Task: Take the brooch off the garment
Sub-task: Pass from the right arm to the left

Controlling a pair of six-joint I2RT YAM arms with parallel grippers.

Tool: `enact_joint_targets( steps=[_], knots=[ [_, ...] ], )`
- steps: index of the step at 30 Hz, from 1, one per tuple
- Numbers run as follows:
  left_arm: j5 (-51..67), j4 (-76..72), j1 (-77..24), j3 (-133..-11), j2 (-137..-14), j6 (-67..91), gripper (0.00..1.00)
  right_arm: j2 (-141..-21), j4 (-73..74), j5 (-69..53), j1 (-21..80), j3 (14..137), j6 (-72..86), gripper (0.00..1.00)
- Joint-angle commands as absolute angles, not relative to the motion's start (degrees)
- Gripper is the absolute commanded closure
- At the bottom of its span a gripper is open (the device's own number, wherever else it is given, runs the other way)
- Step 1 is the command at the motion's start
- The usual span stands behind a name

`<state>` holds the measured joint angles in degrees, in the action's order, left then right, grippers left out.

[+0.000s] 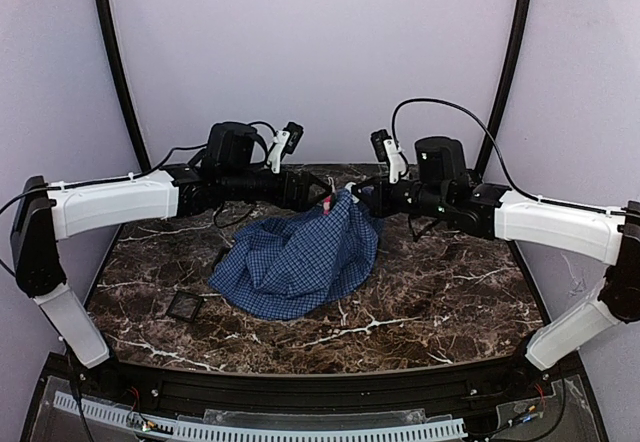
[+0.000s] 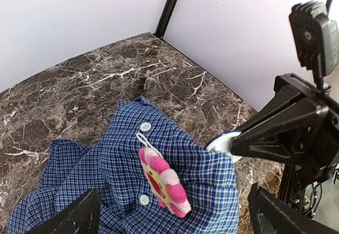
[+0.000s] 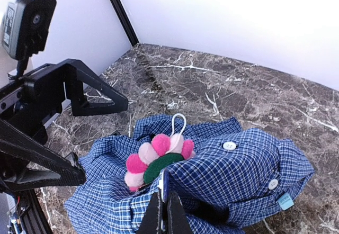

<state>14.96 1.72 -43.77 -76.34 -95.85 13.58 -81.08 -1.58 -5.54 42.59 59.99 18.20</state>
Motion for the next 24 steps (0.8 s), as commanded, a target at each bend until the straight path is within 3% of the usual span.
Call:
enact_joint_targets(
  steps=[1, 14, 18, 24],
  knots=[
    [15.31, -5.59, -43.68, -71.68, -91.86, 8.15, 0.01, -77.45, -11.77, -1.38, 42.32, 55.77, 13.39, 1.0],
    [27.99, -7.02, -43.82, -65.2, -85.45, 8.17, 0.01, -74.63, -5.44, -19.26, 42.43, 58.6, 10.59, 1.0],
    [27.03, -2.3, -44.9, -65.55, -84.33, 4.58, 0.01, -76.13, 2.5, -17.09, 43.71, 61.63, 10.45, 1.0],
    [22.52, -0.73, -48.36, -63.86, -83.71, -1.59, 0.12, -77.23, 7.39, -14.64, 46.83, 62.41, 10.79, 1.0]
  ],
)
